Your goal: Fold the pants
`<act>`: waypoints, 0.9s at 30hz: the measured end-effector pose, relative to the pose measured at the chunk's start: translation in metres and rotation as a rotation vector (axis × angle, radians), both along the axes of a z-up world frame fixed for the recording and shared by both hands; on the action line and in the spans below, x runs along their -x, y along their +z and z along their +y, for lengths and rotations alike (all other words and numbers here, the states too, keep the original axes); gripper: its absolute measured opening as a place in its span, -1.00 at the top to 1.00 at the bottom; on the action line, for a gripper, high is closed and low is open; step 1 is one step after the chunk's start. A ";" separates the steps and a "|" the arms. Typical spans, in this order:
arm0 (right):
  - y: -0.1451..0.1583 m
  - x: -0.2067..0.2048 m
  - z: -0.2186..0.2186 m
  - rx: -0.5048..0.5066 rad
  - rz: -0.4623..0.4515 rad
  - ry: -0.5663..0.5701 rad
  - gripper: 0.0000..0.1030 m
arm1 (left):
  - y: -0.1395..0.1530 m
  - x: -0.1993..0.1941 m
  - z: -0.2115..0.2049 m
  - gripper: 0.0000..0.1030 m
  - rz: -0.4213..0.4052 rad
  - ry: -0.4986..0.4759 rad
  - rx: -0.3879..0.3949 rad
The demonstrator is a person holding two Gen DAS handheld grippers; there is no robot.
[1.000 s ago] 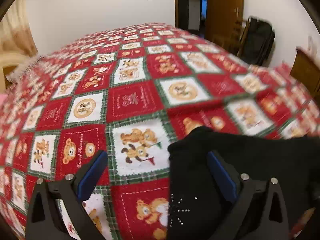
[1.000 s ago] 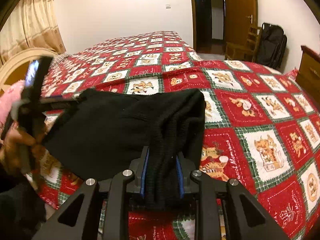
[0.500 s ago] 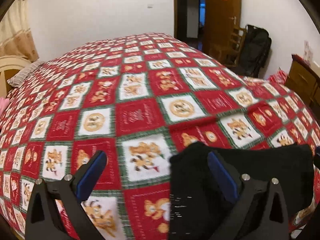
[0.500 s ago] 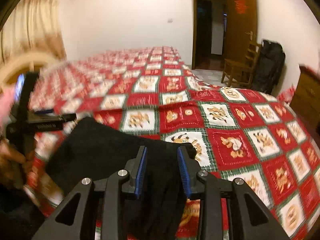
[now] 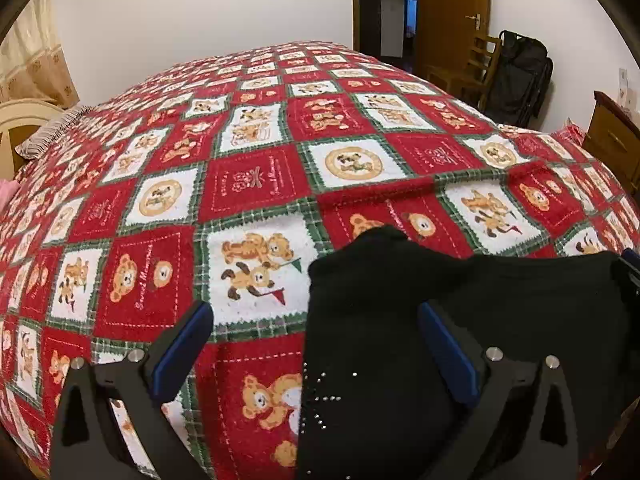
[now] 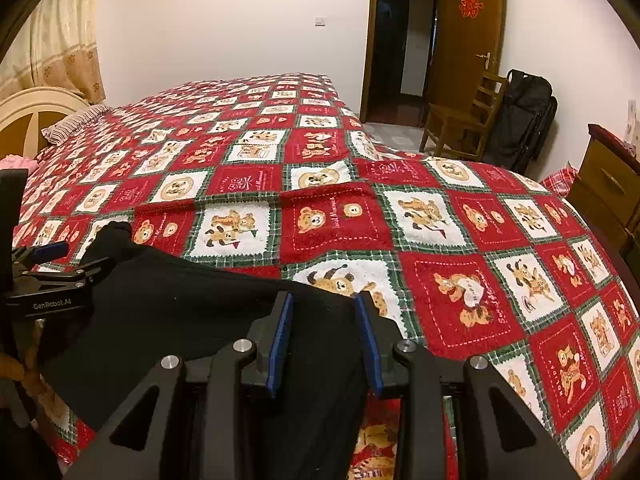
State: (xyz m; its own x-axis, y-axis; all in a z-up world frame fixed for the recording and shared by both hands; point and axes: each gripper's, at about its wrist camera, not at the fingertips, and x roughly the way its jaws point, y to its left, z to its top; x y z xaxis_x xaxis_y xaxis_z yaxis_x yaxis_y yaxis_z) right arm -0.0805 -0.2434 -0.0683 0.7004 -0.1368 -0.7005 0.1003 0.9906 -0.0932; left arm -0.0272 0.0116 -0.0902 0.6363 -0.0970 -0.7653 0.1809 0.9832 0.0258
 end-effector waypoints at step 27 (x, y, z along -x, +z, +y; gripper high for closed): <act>0.023 0.078 -0.038 -0.260 -0.129 -0.143 -0.13 | 0.011 0.004 0.019 -1.00 0.091 -0.056 0.144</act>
State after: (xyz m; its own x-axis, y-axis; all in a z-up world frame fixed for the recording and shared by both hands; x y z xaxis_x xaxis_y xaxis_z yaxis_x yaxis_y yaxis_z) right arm -0.1588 -0.2812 -0.0452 0.7726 -0.0682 -0.6313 0.2344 0.9546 0.1838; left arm -0.0316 0.0309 -0.0795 0.5560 -0.2434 -0.7947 0.2305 0.9638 -0.1339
